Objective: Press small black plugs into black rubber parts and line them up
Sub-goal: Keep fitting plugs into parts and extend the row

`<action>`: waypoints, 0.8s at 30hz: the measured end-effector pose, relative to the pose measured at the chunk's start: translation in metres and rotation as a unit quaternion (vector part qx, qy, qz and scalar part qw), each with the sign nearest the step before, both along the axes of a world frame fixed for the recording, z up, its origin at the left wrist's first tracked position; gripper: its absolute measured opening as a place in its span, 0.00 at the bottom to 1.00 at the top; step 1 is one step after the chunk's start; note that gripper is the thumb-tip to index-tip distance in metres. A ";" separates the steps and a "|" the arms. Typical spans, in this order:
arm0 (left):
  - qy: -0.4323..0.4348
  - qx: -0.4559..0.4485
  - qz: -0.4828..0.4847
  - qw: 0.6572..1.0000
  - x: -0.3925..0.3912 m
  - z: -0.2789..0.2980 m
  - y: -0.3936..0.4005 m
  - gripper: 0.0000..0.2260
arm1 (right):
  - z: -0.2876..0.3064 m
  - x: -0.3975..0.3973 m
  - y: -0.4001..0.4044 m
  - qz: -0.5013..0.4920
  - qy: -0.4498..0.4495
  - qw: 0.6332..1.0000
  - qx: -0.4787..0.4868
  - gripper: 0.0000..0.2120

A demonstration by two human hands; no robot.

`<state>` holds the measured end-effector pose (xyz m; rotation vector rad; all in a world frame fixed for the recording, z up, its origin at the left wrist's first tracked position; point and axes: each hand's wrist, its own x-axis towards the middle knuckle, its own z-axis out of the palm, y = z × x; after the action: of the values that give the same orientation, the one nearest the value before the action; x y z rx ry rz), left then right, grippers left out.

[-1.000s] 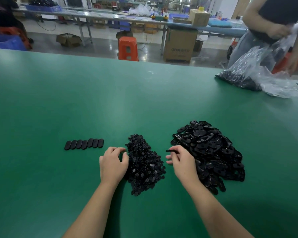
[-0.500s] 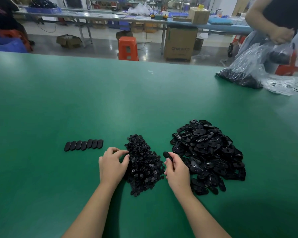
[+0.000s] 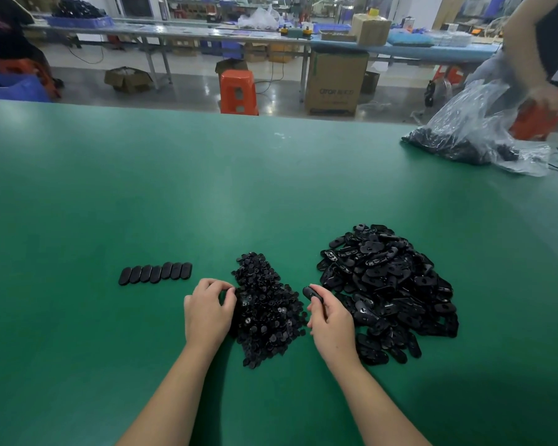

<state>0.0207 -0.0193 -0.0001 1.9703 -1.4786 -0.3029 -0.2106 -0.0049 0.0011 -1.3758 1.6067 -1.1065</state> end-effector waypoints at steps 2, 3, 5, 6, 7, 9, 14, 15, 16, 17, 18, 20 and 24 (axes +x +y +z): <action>0.038 -0.010 0.008 0.999 -0.001 0.003 0.002 0.04 | 0.000 0.000 0.000 0.001 -0.001 1.000 0.001 0.15; 0.062 -0.017 0.013 0.998 -0.001 0.004 0.003 0.05 | 0.000 0.000 0.000 0.001 -0.003 1.000 0.001 0.15; 0.101 -0.027 0.023 0.994 -0.002 0.006 0.005 0.07 | -0.001 0.000 0.000 0.002 -0.007 1.000 0.002 0.14; 0.113 -0.027 0.029 0.993 -0.003 0.006 0.006 0.08 | -0.001 -0.001 0.000 0.003 -0.007 1.000 0.002 0.14; 0.121 -0.028 0.035 0.992 -0.003 0.007 0.007 0.08 | -0.002 -0.001 0.000 0.004 -0.007 1.000 0.002 0.14; 0.133 -0.029 0.048 0.990 -0.003 0.006 0.007 0.08 | -0.002 -0.001 -0.001 0.006 -0.007 1.000 0.003 0.14; 0.147 -0.043 0.061 0.986 -0.004 0.007 0.007 0.11 | -0.002 -0.001 -0.002 0.010 -0.002 1.000 0.007 0.14; 0.147 -0.046 0.061 0.986 -0.004 0.007 0.007 0.11 | -0.003 -0.001 -0.002 0.009 -0.002 1.000 0.007 0.14; 0.147 -0.047 0.061 0.986 -0.004 0.008 0.007 0.11 | -0.003 -0.001 -0.002 0.008 -0.004 1.000 0.006 0.14; 0.146 -0.047 0.060 0.986 -0.003 0.008 0.008 0.11 | -0.002 -0.001 -0.002 0.009 -0.006 1.000 0.006 0.14; 0.146 -0.048 0.059 0.986 -0.003 0.008 0.008 0.10 | -0.002 0.000 -0.002 0.009 -0.007 1.000 0.007 0.14; 0.148 -0.051 0.056 0.986 -0.002 0.009 0.009 0.08 | -0.002 0.000 -0.002 0.008 -0.008 1.000 0.008 0.14; 0.169 -0.059 0.043 0.983 -0.002 0.010 0.011 0.05 | -0.002 0.000 -0.002 0.005 -0.010 1.000 0.011 0.13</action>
<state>0.0184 -0.0081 0.0099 1.7790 -1.1645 -0.4752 -0.2106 -0.0065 -0.0008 -1.3541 1.5914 -1.0898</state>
